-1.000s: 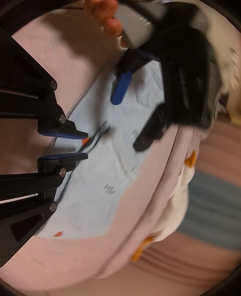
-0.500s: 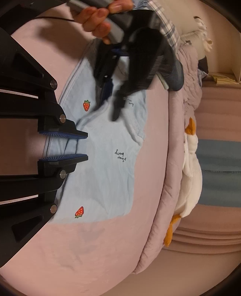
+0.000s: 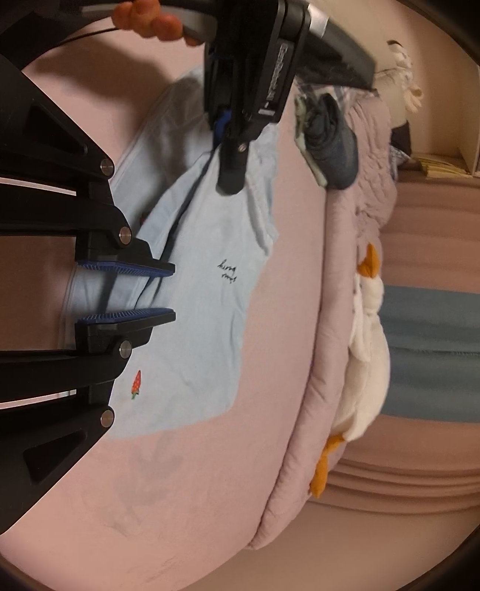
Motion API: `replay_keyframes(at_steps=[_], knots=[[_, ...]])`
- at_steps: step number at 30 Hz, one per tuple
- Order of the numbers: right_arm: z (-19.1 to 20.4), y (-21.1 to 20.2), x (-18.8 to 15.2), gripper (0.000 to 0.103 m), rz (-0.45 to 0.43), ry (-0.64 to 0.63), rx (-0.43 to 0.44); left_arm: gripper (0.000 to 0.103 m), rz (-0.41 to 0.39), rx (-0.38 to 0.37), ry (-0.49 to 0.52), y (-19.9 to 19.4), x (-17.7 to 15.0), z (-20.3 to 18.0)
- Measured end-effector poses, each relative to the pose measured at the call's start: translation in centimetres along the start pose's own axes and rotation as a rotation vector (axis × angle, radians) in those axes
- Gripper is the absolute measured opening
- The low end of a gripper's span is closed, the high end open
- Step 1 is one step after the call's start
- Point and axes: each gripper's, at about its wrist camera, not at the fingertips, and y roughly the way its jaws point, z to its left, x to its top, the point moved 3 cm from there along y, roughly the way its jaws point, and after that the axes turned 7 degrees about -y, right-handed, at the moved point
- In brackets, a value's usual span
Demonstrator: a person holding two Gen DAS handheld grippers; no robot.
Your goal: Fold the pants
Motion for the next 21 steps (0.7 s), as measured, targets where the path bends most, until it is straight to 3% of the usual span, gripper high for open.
replay_keyframes(at_steps=[2, 5, 8, 9, 11, 13, 17, 21], knots=[[0.8, 0.6, -0.1, 0.017, 0.023, -0.015, 0.018, 0.021, 0.003, 0.034, -0.003, 0.6, -0.2, 1.0], [1.9, 0.9, -0.4, 0.019, 0.058, -0.052, 0.030, 0.032, 0.121, 0.150, -0.066, 2.6, -0.7, 3.6], [1.9, 0.3, -0.3, 0.024, 0.073, -0.047, 0.072, 0.044, 0.133, 0.136, -0.091, 1.4, -0.4, 4.3], [1.5, -0.2, -0.1, 0.025, 0.067, -0.037, 0.080, 0.049, 0.122, 0.152, -0.085, 0.7, -0.3, 4.4], [0.1, -1.2, 0.4, 0.030, 0.043, 0.010, 0.090, 0.069, 0.029, 0.211, -0.059, -1.5, 0.9, 4.5], [-1.5, -1.7, 1.2, 0.037, 0.014, 0.065, 0.084, 0.072, -0.049, 0.233, -0.046, -3.3, 1.8, 4.5], [-3.1, 0.5, 1.8, 0.039, 0.044, 0.085, 0.023, 0.072, -0.013, 0.137, -0.039, -2.1, 2.5, 3.0], [-3.2, 5.7, -0.5, 0.039, 0.220, 0.048, -0.011, 0.071, 0.049, -0.013, 0.018, 1.0, 2.0, -0.8]])
